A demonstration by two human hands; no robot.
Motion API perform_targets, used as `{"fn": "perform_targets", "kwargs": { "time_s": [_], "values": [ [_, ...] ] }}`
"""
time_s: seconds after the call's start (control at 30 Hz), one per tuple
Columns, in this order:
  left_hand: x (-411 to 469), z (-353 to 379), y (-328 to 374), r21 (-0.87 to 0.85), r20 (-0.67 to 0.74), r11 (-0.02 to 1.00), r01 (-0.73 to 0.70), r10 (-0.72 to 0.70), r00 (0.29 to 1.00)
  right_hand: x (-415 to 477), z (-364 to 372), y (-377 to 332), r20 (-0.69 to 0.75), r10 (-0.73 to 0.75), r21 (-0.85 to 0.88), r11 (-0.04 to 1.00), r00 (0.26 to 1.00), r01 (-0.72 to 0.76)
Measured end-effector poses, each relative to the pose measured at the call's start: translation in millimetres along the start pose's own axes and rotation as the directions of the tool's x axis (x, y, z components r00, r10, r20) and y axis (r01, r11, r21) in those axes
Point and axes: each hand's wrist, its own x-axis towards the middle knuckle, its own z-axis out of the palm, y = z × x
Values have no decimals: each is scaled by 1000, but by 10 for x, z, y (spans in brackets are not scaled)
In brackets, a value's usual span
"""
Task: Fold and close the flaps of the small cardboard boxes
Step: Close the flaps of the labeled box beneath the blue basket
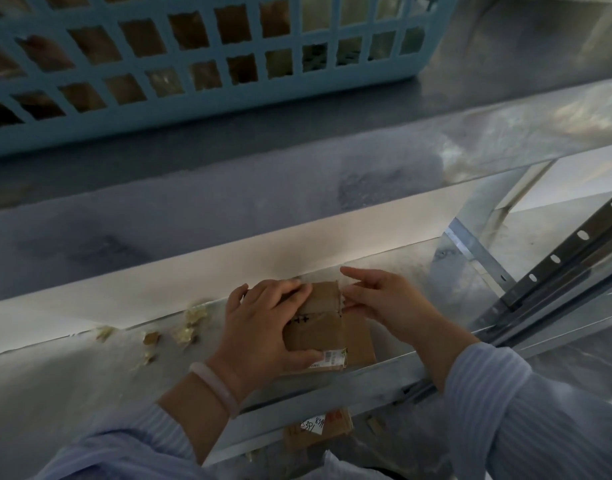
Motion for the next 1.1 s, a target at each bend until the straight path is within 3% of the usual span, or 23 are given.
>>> {"fn": "perform_targets", "kwargs": {
  "time_s": [0.1,0.27,0.33,0.4,0.47,0.53,0.7,0.8,0.97,1.1],
  "values": [
    [10,2,-5,12,1,1000,0,0,1000,66,76,17,-23,-25,-109,994,999,23],
    [10,3,-1,20,2,1000,-1,1,1000,142,120,71,-87,42,27,999,995,-40],
    [11,5,2,21,-1,1000,0,0,1000,168,154,70,-142,51,8,999,989,-51],
    [9,0,1,23,3,1000,4,-4,1000,211,178,84,-220,5,-168,985,975,-43],
    [4,-8,-2,17,16,1000,8,-8,1000,250,171,151,-268,-96,-478,877,959,-46],
    [0,-14,-8,6,33,1000,14,-14,999,222,150,216,-265,-155,-632,773,952,-50],
    [-2,-9,-5,0,37,1000,18,-18,999,33,89,214,-120,-48,-305,952,992,9],
    [-7,-24,0,-1,48,1000,28,-28,998,29,76,171,-196,-29,-210,978,980,-13],
    [-13,-76,14,-41,88,996,78,-74,993,132,-100,115,-394,-147,-408,912,907,-29],
    [-25,-123,-15,-115,174,990,86,-65,983,204,-171,55,-319,-193,-642,764,928,-62]
  ]
}}
